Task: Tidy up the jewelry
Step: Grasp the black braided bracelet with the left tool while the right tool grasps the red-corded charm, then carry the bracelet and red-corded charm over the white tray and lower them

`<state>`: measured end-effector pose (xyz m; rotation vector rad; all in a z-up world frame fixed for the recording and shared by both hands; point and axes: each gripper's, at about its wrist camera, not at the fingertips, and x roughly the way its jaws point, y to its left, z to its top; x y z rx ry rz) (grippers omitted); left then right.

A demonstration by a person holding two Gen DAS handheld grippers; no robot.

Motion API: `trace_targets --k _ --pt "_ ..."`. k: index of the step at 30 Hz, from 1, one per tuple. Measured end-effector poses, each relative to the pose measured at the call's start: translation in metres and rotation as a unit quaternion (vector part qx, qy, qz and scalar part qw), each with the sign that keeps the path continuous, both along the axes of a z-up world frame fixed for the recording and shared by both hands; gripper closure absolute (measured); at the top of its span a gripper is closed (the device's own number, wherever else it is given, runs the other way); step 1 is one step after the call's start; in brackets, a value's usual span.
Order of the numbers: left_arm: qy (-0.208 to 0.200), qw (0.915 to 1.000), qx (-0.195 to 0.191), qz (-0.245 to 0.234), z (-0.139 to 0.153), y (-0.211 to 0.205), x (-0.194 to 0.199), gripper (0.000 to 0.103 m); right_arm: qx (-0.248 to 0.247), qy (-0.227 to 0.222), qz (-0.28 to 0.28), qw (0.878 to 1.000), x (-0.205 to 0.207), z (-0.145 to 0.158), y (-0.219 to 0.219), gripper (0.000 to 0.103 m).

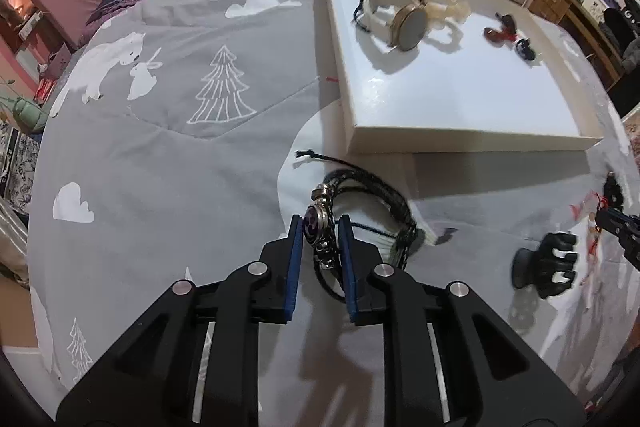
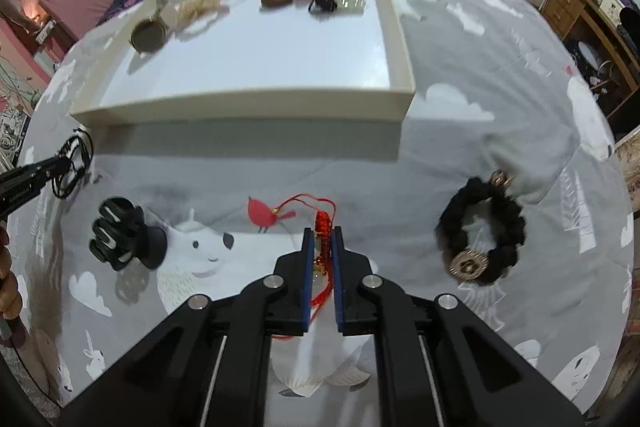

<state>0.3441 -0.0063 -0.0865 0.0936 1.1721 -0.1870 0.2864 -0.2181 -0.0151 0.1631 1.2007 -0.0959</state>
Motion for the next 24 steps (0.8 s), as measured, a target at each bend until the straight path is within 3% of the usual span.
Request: trace_targets --k 10,17,24 --pt "-0.061 0.9975 -0.029 -0.02 0.064 -0.011 -0.025 0.087 0.001 -0.065 -0.01 0.998 0.01 0.053 -0.016 0.095" --pt "-0.078 0.9948 -0.055 -0.034 0.094 -0.045 0.0 0.087 0.007 -0.108 -0.025 0.994 0.047 0.087 -0.028 0.095" --pt "-0.078 0.9945 -0.044 -0.055 0.092 -0.088 0.037 0.087 -0.001 -0.109 -0.024 0.994 0.098 0.091 -0.037 0.095"
